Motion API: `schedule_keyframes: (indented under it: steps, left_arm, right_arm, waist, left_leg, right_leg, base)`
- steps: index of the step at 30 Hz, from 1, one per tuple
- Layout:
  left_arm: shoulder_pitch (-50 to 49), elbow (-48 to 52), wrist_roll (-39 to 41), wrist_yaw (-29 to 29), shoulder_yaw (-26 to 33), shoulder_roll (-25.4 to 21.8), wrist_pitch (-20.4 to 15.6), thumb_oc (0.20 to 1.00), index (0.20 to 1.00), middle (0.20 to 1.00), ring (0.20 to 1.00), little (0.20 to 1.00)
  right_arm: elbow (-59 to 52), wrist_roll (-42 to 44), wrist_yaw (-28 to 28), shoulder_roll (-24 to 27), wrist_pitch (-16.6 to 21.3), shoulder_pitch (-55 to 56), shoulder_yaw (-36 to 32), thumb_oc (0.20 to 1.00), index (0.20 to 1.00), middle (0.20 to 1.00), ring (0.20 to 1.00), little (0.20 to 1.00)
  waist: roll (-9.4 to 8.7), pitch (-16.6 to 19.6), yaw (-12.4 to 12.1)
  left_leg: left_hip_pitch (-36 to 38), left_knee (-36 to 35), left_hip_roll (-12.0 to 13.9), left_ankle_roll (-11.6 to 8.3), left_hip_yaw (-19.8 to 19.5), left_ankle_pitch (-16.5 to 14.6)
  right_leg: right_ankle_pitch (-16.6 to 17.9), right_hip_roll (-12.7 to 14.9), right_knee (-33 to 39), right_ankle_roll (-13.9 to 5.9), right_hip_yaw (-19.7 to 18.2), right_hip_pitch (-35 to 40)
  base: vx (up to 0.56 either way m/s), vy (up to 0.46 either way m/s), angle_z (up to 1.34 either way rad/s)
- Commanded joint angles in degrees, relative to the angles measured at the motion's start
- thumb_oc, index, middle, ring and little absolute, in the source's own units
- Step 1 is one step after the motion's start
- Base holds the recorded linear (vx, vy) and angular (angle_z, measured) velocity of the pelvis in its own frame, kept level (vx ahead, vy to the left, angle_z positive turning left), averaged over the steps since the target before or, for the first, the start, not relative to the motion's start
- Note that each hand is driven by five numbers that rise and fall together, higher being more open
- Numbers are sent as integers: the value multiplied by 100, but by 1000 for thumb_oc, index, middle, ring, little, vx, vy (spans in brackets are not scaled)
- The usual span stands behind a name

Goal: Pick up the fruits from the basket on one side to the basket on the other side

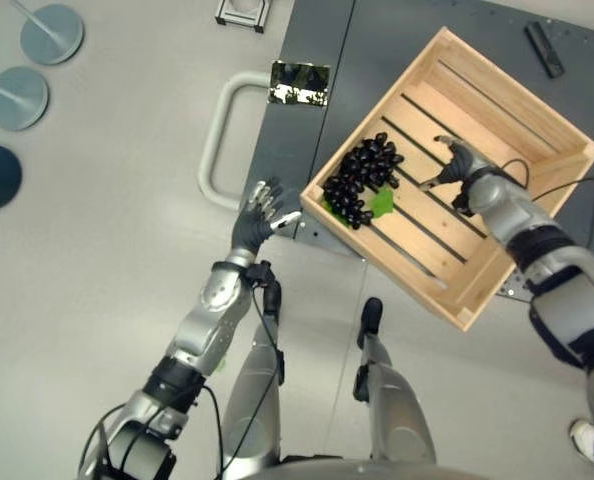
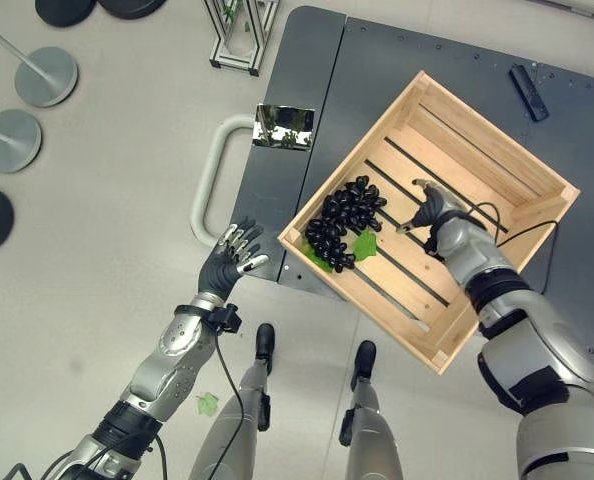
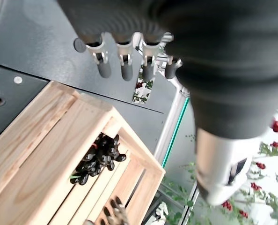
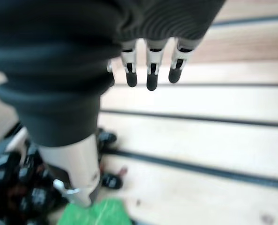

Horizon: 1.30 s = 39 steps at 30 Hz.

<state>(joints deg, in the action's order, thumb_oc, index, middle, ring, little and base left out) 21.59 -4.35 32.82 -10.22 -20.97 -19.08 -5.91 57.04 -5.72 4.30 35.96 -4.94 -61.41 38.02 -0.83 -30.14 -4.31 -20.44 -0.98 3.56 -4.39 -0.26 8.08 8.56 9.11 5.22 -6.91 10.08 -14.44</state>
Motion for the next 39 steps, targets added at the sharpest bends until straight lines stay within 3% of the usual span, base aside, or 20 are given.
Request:
schedule_keyframes:
  steps: [1, 14, 22, 30, 34, 39]
  left_arm:
    - [188, 169, 16, -35, -66, 12, -355, 1000, 1000, 1000, 1000, 1000]
    - [369, 51, 33, -161, -208, 92, -386, 1000, 1000, 1000, 1000, 1000]
    - [399, 94, 11, -169, -265, 50, -394, 1000, 1000, 1000, 1000, 1000]
    - [377, 122, -19, -242, -162, 36, -382, 1000, 1000, 1000, 1000, 1000]
    - [328, 144, -53, -309, -17, 8, -358, 1000, 1000, 1000, 1000, 1000]
    - [263, 146, -168, -450, 218, 27, -334, 1000, 1000, 1000, 1000, 1000]
  right_arm:
    - [123, -263, 135, 75, 84, -362, 260, 1000, 1000, 1000, 1000, 1000]
    - [-157, -1076, 193, -339, 65, -404, 617, 1000, 1000, 1000, 1000, 1000]
    - [193, -936, 299, -116, 43, -609, 608, 1000, 1000, 1000, 1000, 1000]
    - [11, -15, 630, 443, 84, -381, -14, 1000, 1000, 1000, 1000, 1000]
    - [-829, 225, 850, 714, 117, -56, -446, 1000, 1000, 1000, 1000, 1000]
    - [-2498, 284, 1274, 816, 227, 1052, -1637, 1000, 1000, 1000, 1000, 1000]
  waist:
    - [-200, 35, -152]
    - [-281, 35, -297]
    - [-341, 35, -348]
    - [-445, 35, -325]
    - [-504, 35, -259]
    - [-564, 35, -110]
  left_leg:
    - [-181, 201, -30, -271, -105, -409]
    - [-388, 211, -29, -278, -231, -400]
    - [-496, 240, -20, -294, -306, -402]
    - [-563, 280, -18, -275, -365, -438]
    - [-571, 277, -12, -269, -366, -450]
    - [-553, 289, 1, -244, -361, -491]
  right_leg:
    - [-909, 280, -607, -444, -155, -110]
    - [-938, 241, -577, -428, -64, -192]
    - [-958, 214, -566, -433, 1, -222]
    - [-996, 195, -572, -437, 60, -228]
    - [-1016, 183, -576, -430, 61, -239]
    - [-1047, 176, -583, -426, 46, -232]
  base:
    - [3, -22, 12]
    - [11, -10, 5]
    - [18, -13, 7]
    - [9, -5, 2]
    - [9, -2, 5]
    - [0, 0, 0]
